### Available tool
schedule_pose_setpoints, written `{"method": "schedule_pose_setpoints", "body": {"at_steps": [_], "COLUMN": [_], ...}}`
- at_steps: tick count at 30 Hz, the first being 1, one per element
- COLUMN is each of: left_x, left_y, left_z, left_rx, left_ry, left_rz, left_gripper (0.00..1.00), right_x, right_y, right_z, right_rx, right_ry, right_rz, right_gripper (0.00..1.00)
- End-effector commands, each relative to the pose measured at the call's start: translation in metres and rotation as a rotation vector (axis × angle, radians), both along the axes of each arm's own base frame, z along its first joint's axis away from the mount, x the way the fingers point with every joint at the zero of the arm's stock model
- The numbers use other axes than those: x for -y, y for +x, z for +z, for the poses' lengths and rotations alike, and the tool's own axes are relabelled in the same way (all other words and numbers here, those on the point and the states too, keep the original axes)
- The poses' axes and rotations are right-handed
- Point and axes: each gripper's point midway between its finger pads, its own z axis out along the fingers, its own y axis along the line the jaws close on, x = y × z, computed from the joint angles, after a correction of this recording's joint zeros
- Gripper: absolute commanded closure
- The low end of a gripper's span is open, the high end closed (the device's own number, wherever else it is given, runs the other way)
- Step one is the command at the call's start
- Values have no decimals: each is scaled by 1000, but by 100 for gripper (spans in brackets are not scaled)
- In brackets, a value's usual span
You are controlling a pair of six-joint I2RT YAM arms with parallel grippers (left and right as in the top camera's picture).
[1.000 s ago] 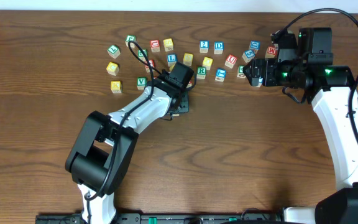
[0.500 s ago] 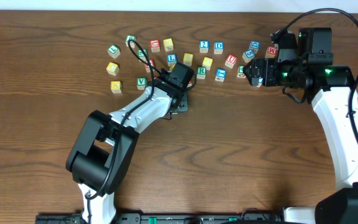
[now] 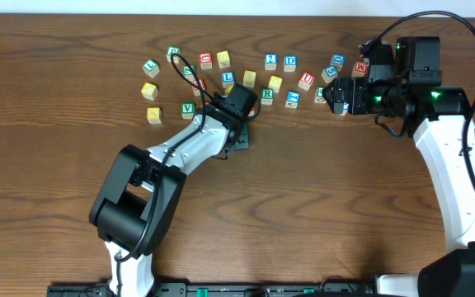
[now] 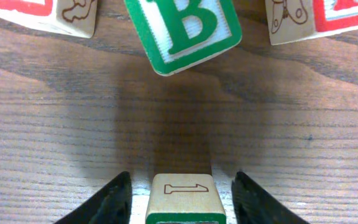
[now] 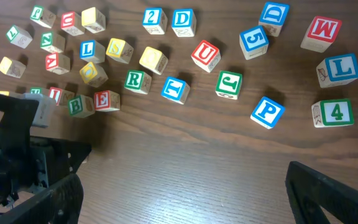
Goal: Spell out NEURIPS
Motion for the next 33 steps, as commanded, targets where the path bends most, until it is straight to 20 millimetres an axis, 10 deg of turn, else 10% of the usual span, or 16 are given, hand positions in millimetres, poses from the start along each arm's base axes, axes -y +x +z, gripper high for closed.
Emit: {"method": "schedule_pose_setpoints", "body": {"at_steps": [1,6,13,21,33], "left_x": [-4,5,11,-27,-91], "left_y": [-5,6,29,29,6], "left_z": [-9,23,117,197,204], "left_rx": [-19,40,239,390,306], "left_ry": [24,14,-56,-109,-54], "left_rz": [-3,-134,-169,-88,31], "left_gripper": [44,34,29,29,26], "right_x": [3,3,3,3,2], "right_y": [4,4,4,4,4], "right_z": [7,7,7,7,8], "right_rx": [22,22,22,22,25], "right_ry": [-7,-7,-7,-7,-2], "right_rz": [1,1,0,0,3], "right_gripper": [1,1,1,1,1]}}
